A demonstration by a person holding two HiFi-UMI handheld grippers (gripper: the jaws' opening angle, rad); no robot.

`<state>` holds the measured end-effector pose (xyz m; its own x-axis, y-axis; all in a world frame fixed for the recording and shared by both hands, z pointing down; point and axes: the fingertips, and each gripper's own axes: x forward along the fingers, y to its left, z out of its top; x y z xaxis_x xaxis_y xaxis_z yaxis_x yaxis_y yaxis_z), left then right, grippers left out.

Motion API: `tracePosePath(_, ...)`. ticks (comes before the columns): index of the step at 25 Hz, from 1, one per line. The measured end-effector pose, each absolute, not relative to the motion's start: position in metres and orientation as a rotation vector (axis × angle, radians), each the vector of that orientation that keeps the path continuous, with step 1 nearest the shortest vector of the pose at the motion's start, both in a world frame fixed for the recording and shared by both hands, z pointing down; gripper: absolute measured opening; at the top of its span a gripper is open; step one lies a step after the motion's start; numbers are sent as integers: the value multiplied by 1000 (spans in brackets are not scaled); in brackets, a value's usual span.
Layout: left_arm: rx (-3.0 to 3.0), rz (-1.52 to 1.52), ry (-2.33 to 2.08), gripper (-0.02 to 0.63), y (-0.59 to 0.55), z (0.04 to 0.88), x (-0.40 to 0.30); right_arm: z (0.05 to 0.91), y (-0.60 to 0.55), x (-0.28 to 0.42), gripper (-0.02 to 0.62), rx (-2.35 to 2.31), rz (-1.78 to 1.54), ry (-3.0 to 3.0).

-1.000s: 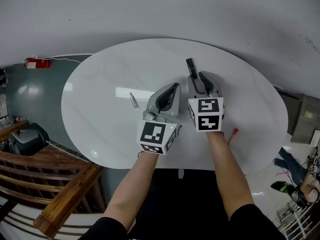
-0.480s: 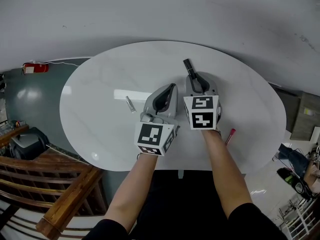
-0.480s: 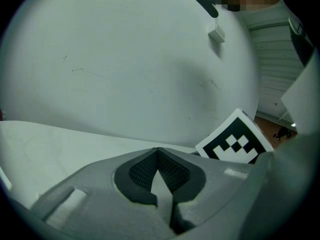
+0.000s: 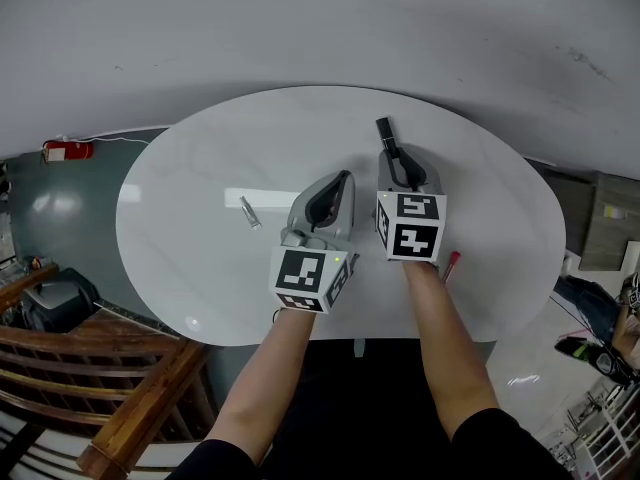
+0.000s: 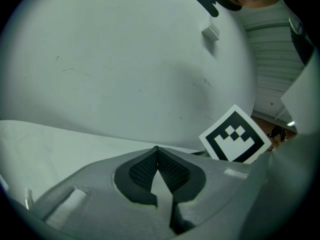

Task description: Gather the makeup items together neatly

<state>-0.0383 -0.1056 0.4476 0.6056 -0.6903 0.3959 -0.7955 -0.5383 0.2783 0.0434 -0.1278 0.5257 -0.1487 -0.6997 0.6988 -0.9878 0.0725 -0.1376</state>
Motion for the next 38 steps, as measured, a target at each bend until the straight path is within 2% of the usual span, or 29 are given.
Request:
tracePosePath(12, 2437, 357, -1122, 9, -95, 450, -7, 536, -103, 94, 95, 1816, 948, -1761)
tracePosePath(30, 2428, 371, -1129, 9, -90, 455, -8, 543, -100, 90, 98, 1848, 1016, -1681)
tracePosePath(38, 2432, 371, -1121, 9, -86, 454, -8, 535, -96, 90, 130, 1844, 1023, -1694)
